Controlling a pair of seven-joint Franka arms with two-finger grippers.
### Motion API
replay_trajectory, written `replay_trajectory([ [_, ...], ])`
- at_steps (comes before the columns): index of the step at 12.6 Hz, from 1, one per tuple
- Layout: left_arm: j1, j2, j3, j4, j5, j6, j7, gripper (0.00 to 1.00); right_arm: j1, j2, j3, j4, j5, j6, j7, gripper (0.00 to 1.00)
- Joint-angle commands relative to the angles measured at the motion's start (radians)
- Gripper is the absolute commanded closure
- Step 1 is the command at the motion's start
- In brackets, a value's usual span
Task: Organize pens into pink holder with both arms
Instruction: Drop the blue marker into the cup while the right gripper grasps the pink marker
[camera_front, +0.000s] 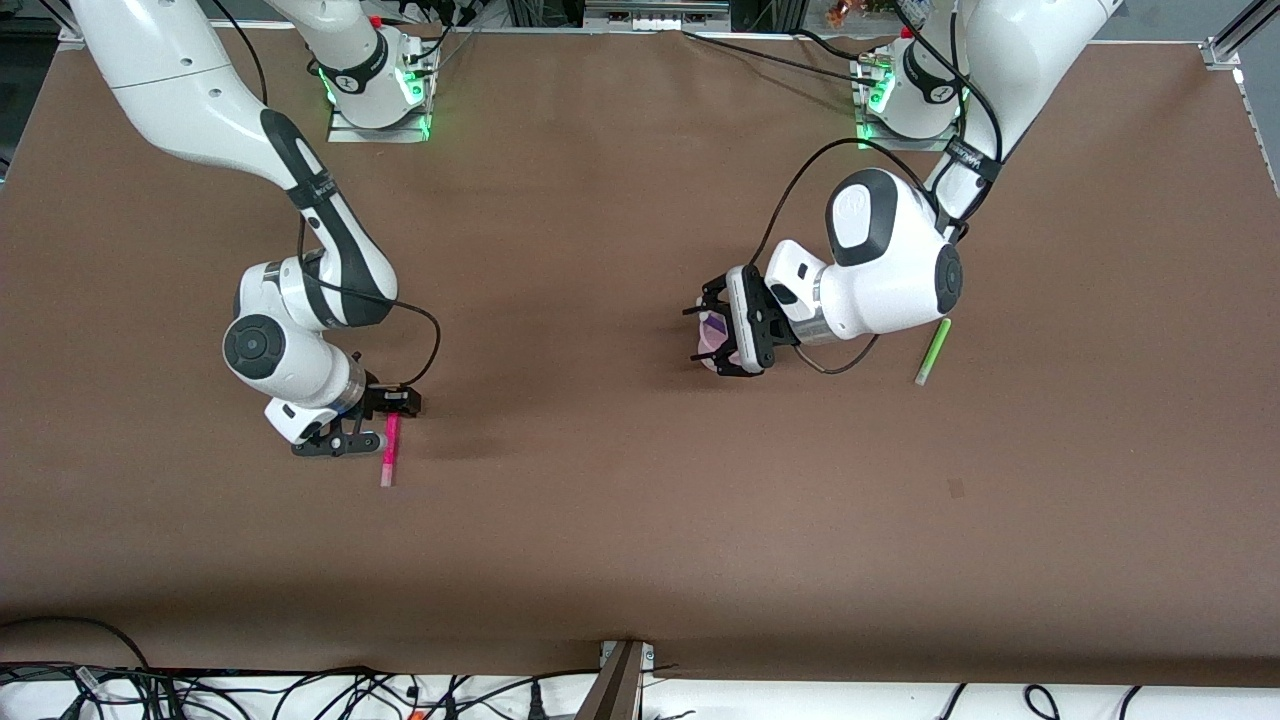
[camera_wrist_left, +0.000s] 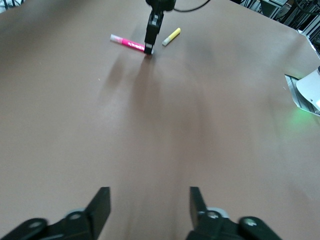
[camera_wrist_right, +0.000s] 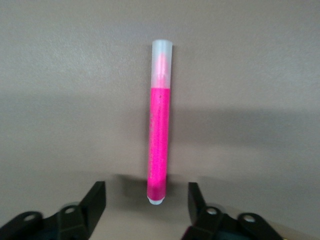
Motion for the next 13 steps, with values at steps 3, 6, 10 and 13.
replay_trajectory([
  [3, 0.081, -0.072, 0.011, -0.011, 0.022, -0.117, -0.067, 0.00, -0.025, 0.003, 0.008, -0.019, 0.015, 0.033, -0.004, 0.59],
  [6, 0.095, -0.072, 0.054, 0.038, 0.349, -0.231, -0.412, 0.00, -0.028, 0.004, 0.008, -0.017, 0.015, 0.033, -0.012, 0.77],
  [10, 0.116, -0.071, 0.088, 0.177, 0.605, -0.459, -0.687, 0.00, -0.019, 0.000, 0.010, -0.016, 0.016, 0.021, 0.002, 0.82],
  [13, 0.135, -0.072, 0.157, 0.257, 0.685, -0.569, -0.701, 0.00, -0.017, -0.020, 0.066, 0.029, 0.015, -0.107, 0.109, 0.84],
])
